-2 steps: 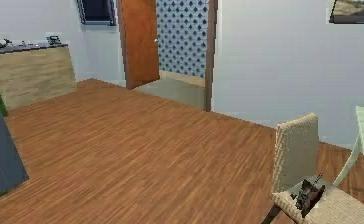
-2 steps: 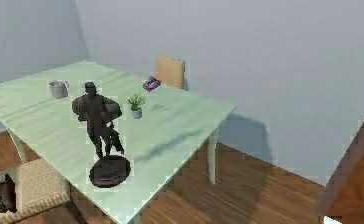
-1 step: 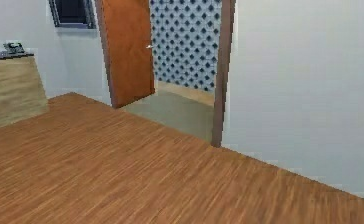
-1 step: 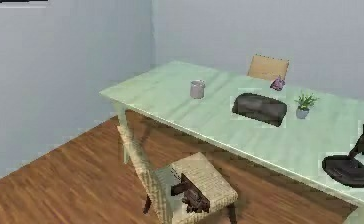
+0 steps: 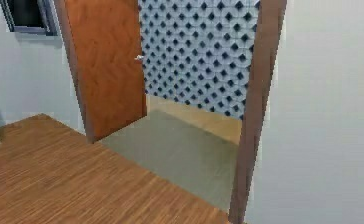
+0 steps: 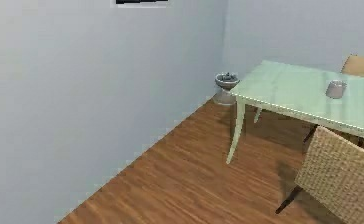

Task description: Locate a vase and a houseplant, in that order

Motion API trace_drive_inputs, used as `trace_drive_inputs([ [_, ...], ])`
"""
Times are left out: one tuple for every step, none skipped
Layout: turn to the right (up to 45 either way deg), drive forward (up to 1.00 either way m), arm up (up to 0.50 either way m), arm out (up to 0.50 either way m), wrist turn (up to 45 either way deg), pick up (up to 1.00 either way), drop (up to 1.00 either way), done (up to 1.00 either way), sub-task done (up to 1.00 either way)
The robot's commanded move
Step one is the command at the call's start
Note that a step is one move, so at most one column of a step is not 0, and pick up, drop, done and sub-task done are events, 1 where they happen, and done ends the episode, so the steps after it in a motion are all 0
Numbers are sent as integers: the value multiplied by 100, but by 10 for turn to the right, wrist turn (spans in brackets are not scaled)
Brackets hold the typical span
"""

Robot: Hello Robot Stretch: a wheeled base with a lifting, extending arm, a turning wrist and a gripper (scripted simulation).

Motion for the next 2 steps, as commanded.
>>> trace_drive_inputs([
  [0,100,0,0,0,0,0,0,0],
  [-30,0,0,0,0,0,0,0,0],
])
